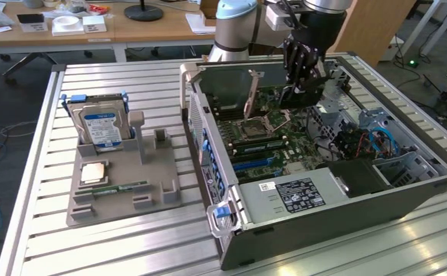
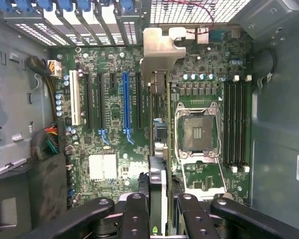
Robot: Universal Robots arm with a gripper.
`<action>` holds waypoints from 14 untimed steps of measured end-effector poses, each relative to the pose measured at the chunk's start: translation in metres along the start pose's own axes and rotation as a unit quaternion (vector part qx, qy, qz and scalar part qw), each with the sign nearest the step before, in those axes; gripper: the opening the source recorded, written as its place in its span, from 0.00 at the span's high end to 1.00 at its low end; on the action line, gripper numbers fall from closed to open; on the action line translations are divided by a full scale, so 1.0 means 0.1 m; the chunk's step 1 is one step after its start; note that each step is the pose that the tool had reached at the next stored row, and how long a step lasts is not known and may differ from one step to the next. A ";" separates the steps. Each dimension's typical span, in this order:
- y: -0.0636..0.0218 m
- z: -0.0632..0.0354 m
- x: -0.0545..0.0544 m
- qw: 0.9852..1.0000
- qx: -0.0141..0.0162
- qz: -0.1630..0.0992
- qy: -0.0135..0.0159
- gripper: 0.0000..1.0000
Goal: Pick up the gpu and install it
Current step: 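Insert the gpu into the slot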
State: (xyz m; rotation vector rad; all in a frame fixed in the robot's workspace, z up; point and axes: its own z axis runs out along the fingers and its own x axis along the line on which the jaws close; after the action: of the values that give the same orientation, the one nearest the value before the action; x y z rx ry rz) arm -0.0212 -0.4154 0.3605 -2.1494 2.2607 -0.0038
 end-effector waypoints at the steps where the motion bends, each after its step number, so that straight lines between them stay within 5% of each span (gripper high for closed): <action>1: -0.001 -0.001 0.01 1.000 0.000 0.000 0.000 0.73; 14: 0.014 0.015 0.17 1.000 0.000 0.000 -0.003 0.73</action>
State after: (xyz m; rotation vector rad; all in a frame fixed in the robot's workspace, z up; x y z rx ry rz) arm -0.0234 -0.4320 0.3587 -2.1462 2.2577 0.0032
